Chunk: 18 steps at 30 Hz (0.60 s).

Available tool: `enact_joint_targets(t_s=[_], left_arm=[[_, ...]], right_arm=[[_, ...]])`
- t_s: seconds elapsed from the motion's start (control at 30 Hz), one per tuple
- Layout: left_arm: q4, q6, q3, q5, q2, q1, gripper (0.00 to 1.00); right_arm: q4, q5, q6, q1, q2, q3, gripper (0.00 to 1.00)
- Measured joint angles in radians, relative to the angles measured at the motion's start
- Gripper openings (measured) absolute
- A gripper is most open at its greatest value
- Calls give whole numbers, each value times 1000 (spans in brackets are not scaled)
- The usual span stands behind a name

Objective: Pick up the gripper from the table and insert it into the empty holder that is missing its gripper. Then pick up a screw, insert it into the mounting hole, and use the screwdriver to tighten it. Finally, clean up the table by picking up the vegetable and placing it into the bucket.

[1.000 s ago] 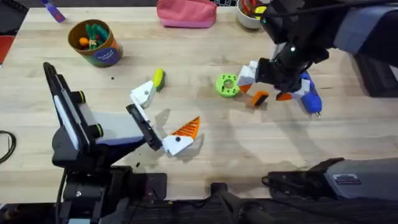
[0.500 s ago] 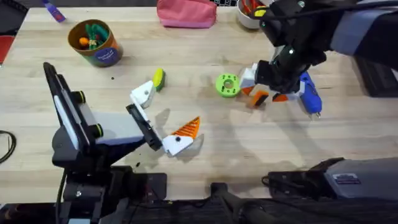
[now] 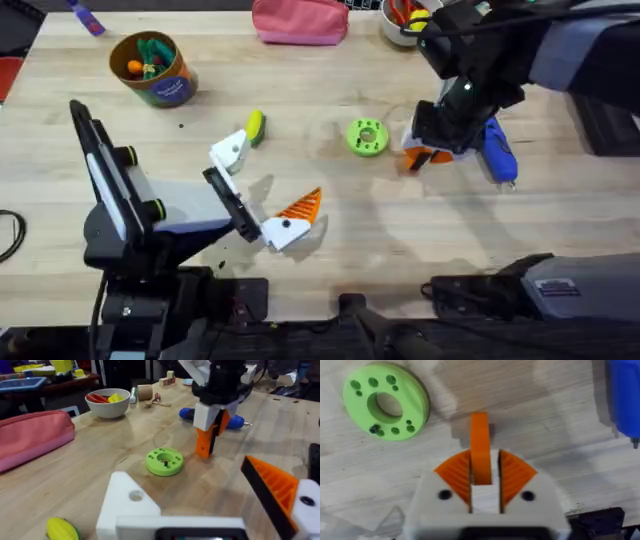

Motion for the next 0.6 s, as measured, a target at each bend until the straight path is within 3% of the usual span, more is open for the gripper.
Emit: enact_joint_targets(t_s=[0.07,0.1,0.43,0.6], left_arm=[[0,0,0,0,0,0,985],[0,0,0,0,0,0,985],[0,0,0,0,0,0,985],[0,0,0,0,0,0,985]], right_arm=[[7,2,3,0,0,0,43],[10,3,1,0,0,0,18],[26,3,1,0,-14,-2,11],[24,2,1,0,-150,-6,11]])
